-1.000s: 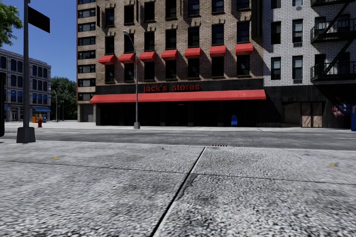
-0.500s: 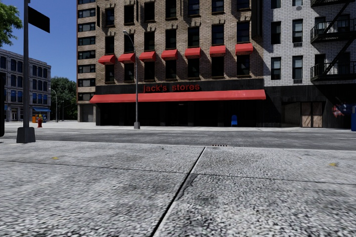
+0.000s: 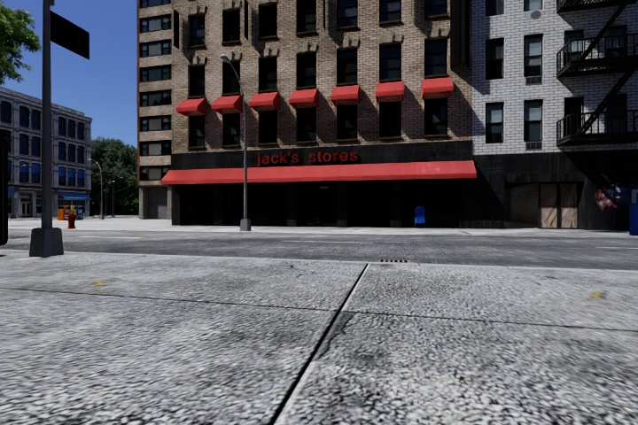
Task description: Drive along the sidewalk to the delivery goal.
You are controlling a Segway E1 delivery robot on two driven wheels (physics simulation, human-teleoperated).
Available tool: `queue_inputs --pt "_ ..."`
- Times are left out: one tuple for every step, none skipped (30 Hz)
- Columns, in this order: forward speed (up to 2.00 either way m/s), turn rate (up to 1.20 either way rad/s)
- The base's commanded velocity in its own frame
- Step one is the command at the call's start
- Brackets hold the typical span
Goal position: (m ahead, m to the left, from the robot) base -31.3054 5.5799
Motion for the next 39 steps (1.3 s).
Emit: queue_inputs --pt "0.00 -0.03" --pt "0.00 -0.03" --pt "0.51 -0.11" --pt "0.85 -0.25" --pt "1.28 -0.38" --pt "1.28 -0.38" --pt "1.56 -0.50" --pt "1.75 -0.54" --pt "1.86 -0.54" --pt "1.86 -0.54" --pt "1.89 -0.55" --pt "1.91 -0.55" --pt "1.92 -0.55" --pt "1.92 -0.55" --pt "1.93 -0.55" --pt "1.93 -0.55" --pt "1.93 -0.55" --pt "1.93 -0.55" --pt "1.93 -0.55" --pt "1.95 -0.55" --pt "1.95 -0.55" --pt "1.96 -0.58" --pt "1.96 -0.66" --pt "1.96 -0.66" --pt "1.96 -0.70" --pt "1.96 -0.71" --pt "1.96 -0.72" --pt "1.96 -0.72" --pt "1.96 -0.72" --pt "1.96 -0.74" --pt "1.97 -0.76" --pt "1.97 -0.76" --pt "1.97 -0.79" --pt "1.97 -0.80" --pt "1.97 -0.82" --pt "1.97 -0.82" --pt "1.97 -0.83" --pt "1.97 -0.86" --pt "1.97 -0.86"
